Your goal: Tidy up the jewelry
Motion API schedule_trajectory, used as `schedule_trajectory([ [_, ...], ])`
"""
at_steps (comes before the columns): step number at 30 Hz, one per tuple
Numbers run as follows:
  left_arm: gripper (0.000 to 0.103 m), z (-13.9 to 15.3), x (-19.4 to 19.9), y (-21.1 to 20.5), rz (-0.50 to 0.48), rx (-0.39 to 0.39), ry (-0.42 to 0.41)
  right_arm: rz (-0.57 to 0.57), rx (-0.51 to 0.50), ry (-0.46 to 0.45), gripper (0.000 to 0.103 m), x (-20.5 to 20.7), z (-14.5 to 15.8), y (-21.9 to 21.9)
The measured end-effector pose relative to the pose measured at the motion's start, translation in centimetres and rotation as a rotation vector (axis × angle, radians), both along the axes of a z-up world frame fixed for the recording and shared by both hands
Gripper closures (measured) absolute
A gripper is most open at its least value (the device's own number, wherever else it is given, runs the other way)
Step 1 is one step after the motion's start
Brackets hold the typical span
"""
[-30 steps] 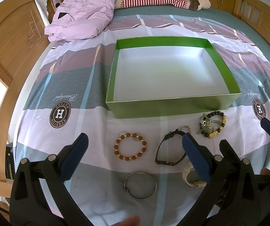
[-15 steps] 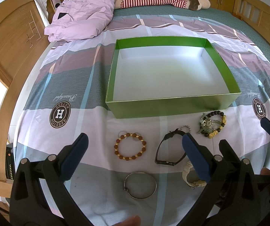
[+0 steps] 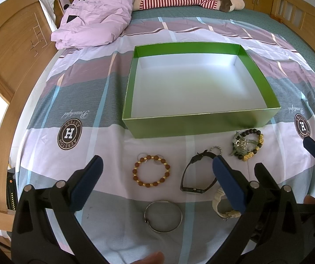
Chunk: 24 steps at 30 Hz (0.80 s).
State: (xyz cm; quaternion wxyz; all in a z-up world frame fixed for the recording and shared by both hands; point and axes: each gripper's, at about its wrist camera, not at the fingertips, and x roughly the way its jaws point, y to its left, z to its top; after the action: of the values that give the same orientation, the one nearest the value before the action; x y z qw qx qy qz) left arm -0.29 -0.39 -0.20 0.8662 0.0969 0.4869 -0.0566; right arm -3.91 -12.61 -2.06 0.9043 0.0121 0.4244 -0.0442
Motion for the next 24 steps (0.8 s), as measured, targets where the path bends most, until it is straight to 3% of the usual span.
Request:
schedule_trajectory([
  [24, 0.002, -0.05, -0.07, -0.10, 0.000, 0.001, 0.001, 0.003, -0.006, -0.004, 0.001, -0.16, 0.01, 0.00],
])
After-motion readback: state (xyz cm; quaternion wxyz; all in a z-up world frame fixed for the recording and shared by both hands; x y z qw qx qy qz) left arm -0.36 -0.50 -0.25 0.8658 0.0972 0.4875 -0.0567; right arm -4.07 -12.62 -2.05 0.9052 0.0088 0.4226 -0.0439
